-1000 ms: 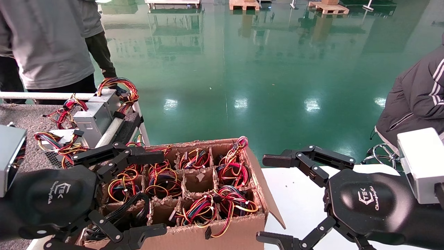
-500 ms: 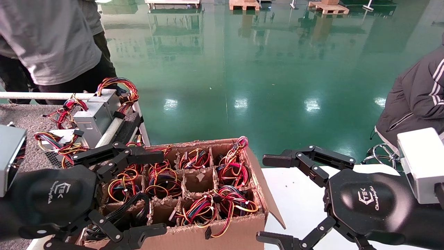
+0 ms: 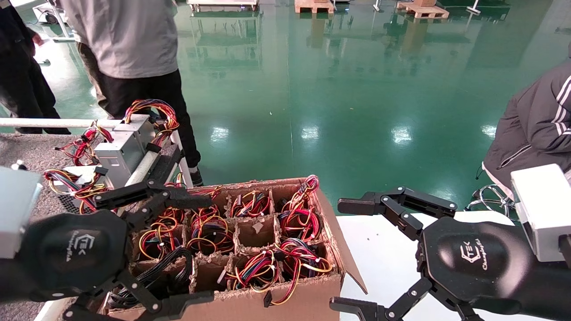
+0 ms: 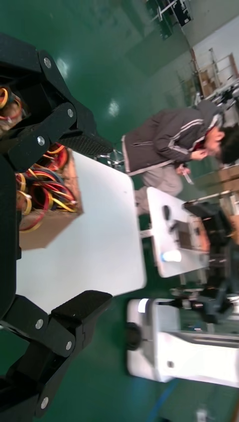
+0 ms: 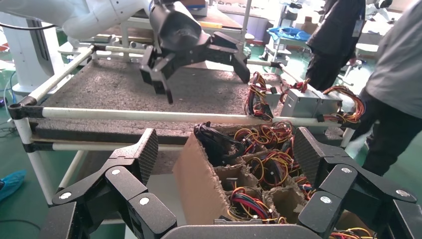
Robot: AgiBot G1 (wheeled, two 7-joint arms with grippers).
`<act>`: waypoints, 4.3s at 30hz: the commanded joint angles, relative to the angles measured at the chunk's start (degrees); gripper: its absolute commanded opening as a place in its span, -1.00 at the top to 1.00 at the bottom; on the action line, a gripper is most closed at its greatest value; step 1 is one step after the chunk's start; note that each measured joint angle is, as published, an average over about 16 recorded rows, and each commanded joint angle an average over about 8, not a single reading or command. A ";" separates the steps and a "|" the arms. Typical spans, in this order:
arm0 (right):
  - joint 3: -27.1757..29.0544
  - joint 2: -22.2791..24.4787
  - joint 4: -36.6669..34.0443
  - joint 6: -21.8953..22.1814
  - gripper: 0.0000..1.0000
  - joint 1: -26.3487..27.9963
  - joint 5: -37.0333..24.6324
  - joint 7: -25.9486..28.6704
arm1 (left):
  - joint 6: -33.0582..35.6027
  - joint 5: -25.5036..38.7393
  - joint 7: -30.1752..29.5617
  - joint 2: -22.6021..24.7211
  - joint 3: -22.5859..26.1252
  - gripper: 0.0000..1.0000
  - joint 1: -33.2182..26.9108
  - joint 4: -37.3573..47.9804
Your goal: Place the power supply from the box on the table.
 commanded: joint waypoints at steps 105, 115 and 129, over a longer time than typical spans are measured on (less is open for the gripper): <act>0.00 0.00 0.00 0.00 -1.00 0.00 0.00 0.00 | 7.87 2.58 25.17 6.97 63.87 -1.00 -40.43 39.53; 0.00 0.00 0.00 0.00 -1.00 0.00 0.00 0.00 | 8.03 2.11 27.28 8.20 64.89 -1.00 -39.40 42.38; 0.00 0.00 0.00 0.00 -1.00 0.00 0.00 0.00 | 8.28 1.58 29.33 9.72 66.33 1.00 -39.52 46.05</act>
